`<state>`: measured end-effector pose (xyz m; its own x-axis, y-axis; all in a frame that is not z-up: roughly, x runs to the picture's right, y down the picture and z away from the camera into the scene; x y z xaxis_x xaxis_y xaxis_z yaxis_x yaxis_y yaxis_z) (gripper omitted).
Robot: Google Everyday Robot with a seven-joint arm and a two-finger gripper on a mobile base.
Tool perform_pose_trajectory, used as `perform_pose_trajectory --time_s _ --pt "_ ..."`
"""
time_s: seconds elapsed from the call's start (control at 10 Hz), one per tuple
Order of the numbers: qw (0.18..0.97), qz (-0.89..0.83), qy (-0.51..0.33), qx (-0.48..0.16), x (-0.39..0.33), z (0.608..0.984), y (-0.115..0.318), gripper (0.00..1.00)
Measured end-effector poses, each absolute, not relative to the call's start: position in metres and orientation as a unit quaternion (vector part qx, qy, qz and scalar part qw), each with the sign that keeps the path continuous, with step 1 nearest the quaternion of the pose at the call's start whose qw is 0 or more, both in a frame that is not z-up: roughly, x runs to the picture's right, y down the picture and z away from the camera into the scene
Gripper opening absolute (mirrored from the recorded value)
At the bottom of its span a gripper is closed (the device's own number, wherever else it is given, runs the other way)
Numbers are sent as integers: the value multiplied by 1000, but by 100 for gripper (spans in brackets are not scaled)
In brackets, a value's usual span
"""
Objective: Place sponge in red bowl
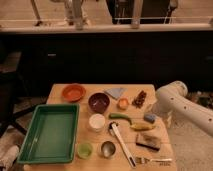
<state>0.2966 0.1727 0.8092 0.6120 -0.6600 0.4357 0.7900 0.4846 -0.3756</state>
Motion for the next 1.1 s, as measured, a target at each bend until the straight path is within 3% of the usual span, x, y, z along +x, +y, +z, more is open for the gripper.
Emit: perform_pose_trajectory --time_s 1.1 --pt "831 -446 -155 -296 305 877 159 80"
